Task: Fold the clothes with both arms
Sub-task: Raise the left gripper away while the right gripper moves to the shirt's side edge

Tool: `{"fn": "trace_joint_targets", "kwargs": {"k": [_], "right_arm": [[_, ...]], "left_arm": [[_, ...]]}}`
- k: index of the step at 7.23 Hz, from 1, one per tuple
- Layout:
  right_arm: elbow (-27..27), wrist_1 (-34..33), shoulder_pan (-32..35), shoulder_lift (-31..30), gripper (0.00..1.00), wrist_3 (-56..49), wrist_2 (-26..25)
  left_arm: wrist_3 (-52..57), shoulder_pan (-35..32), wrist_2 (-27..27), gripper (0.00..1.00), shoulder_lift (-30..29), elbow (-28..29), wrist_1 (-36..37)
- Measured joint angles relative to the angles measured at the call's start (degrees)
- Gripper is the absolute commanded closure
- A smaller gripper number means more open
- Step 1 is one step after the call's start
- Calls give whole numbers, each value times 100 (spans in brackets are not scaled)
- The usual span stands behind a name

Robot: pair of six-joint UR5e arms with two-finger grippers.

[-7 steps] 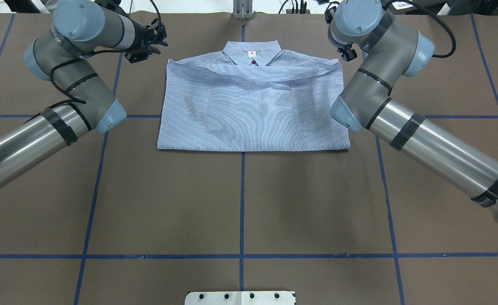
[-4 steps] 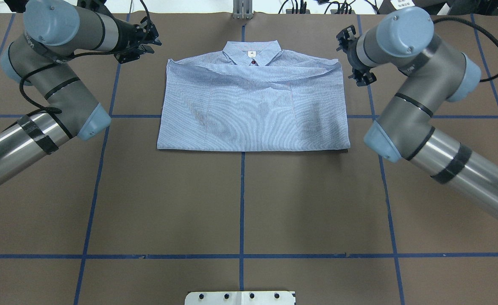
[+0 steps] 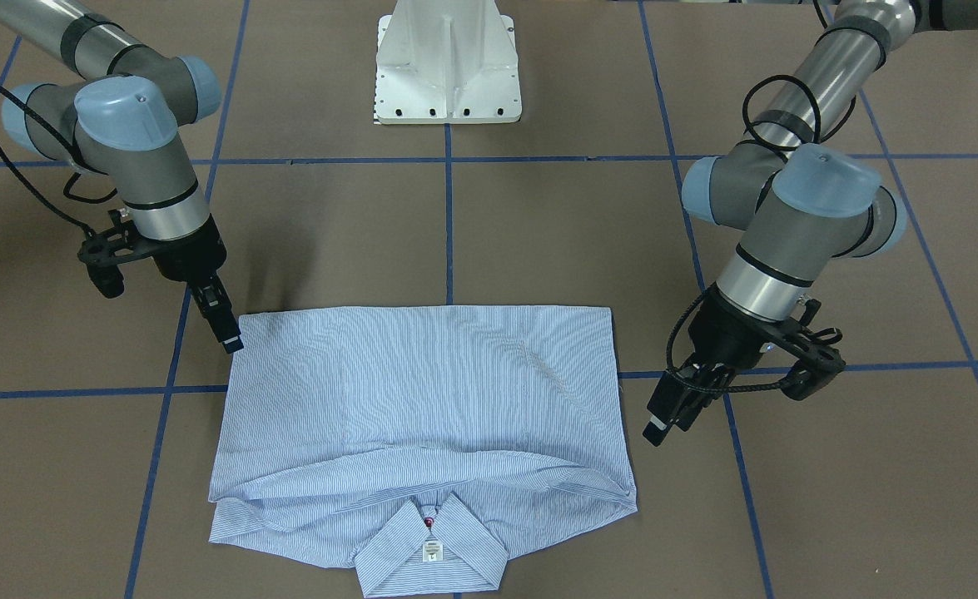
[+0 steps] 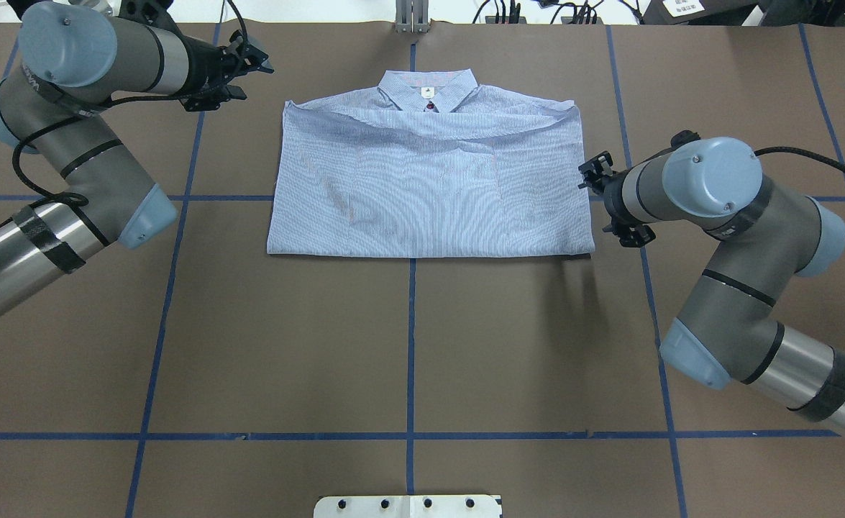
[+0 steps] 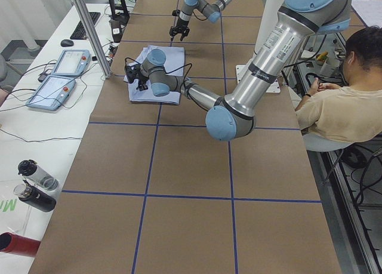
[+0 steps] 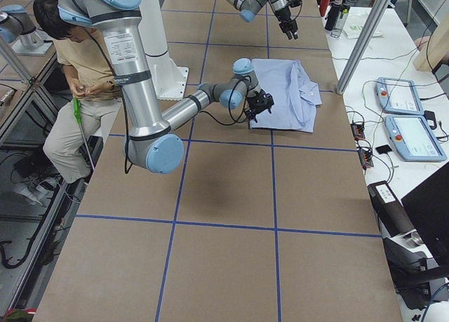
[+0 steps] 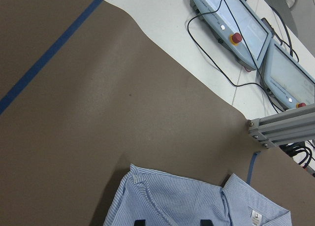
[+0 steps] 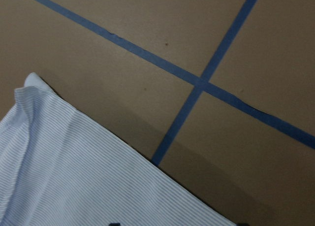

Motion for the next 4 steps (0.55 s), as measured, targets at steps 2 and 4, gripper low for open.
{"fn": "trace_joint_targets", "kwargs": {"k": [2,4], "right_arm": [[-162,3,-211,-31,18,96,-19],[-318,1,-295,0,29,123,-26]], "left_arm": [[3,1,12,27,8,-49,6],[-8,1,14,27,11,-61,7]]}}
